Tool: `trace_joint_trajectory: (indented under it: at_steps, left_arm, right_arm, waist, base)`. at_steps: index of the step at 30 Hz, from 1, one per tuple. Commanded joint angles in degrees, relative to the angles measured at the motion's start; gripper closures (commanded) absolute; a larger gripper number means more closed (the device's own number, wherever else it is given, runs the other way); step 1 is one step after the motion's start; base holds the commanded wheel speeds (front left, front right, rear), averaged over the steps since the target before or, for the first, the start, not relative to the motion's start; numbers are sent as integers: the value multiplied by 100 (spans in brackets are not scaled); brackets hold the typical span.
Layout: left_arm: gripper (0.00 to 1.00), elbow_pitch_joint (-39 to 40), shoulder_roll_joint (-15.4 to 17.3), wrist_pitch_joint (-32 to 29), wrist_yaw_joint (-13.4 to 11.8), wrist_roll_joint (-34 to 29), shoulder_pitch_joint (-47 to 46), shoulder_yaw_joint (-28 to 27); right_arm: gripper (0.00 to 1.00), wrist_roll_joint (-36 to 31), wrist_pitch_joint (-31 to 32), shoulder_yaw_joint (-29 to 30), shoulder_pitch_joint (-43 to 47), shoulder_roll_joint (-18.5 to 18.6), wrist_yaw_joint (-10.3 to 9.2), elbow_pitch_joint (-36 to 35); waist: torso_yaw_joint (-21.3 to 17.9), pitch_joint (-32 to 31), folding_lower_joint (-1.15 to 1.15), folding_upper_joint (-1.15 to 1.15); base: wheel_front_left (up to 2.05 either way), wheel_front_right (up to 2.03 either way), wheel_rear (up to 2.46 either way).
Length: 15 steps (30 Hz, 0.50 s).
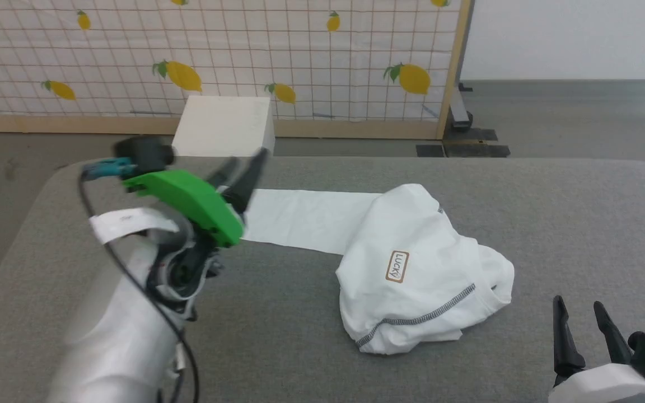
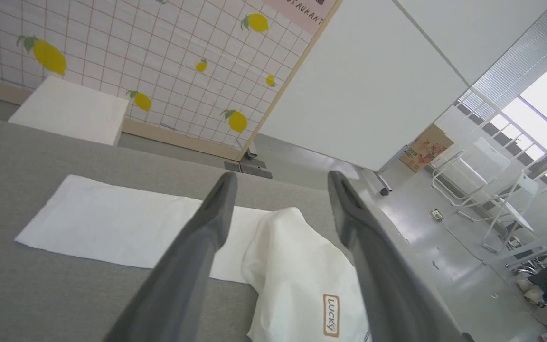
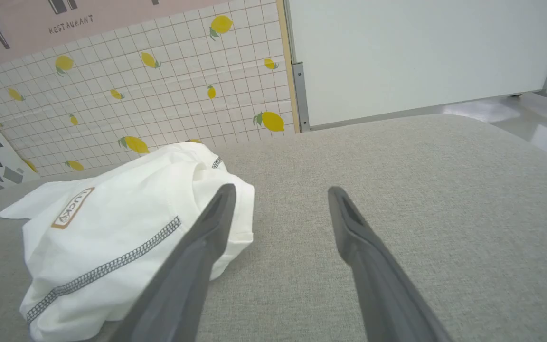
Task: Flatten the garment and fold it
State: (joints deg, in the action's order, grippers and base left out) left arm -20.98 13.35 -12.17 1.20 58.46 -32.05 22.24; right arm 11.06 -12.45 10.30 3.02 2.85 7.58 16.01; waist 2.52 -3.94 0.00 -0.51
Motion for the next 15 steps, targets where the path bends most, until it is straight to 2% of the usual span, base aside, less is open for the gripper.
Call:
trace_joint_trajectory:
  at_steps: [1,5,9,13,15]
  left_arm:
    - [0,111,176,352,-67,-245,210,-77]
    - [0,404,570,1503,-267,-876,626,-356]
    - [0,633,891,2329,-515,-1502,1147,-420]
    - [0,858,1078,2615,-753,-2044,1701,-386]
    - [0,971,1065,2669,-813,-2186,1978,-401]
  right_arm:
    - [0,4,41,5,46,3,-9,-48]
    - [0,-33,110,15,36,3,-9,-140]
    - [0,-59,181,24,41,3,-9,-249]
    - [0,-87,224,19,31,3,-9,-323]
    - [0,-94,252,3,23,3,-9,-369]
  waist:
    - [133,-104,0,49]
    - [195,-153,0,49]
    - [224,-169,0,49]
    - [220,-163,0,49]
    - [205,-152,0,49]
  base:
    - [0,0,0]
    - [0,0,0]
    - [0,0,0]
    - [0,0,0]
    - [0,0,0]
